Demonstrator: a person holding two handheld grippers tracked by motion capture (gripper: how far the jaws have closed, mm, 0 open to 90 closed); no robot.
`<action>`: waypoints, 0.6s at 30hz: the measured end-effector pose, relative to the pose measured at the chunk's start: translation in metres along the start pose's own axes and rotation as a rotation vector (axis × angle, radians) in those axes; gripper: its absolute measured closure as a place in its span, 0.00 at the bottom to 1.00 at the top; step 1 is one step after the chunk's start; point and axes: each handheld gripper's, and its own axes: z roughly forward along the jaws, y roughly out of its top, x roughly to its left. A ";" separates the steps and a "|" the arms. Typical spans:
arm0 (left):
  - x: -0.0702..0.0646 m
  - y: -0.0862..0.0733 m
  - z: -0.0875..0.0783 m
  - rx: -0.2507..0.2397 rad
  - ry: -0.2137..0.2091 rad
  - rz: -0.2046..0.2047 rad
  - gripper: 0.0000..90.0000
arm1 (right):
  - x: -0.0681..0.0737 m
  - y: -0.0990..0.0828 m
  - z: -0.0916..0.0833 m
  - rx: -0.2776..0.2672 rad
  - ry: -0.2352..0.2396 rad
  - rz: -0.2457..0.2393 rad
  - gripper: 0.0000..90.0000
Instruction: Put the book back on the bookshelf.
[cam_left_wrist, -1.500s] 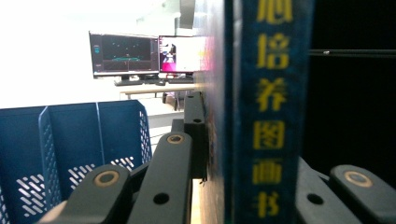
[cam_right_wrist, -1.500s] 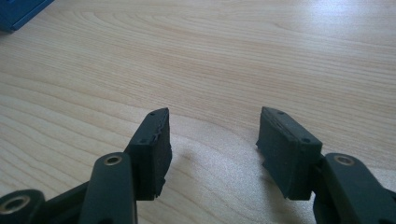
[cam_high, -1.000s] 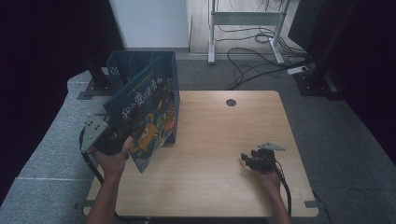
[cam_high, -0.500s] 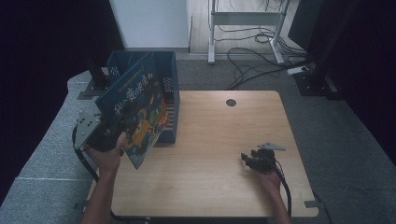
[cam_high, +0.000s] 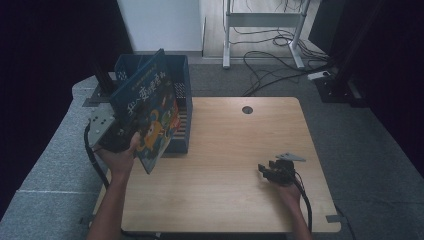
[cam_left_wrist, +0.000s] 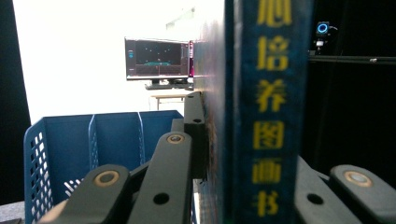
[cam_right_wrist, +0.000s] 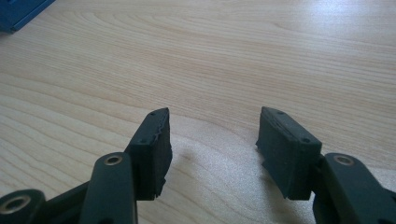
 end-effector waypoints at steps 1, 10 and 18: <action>0.000 0.000 0.001 -0.001 0.001 -0.002 0.91 | 0.000 0.000 0.000 0.000 0.001 0.000 0.48; 0.002 0.001 0.016 0.010 0.016 0.003 0.91 | 0.000 0.000 0.000 0.000 0.002 0.000 0.48; 0.001 0.001 0.025 0.015 0.013 0.008 0.91 | 0.000 0.000 0.000 0.000 0.003 -0.001 0.48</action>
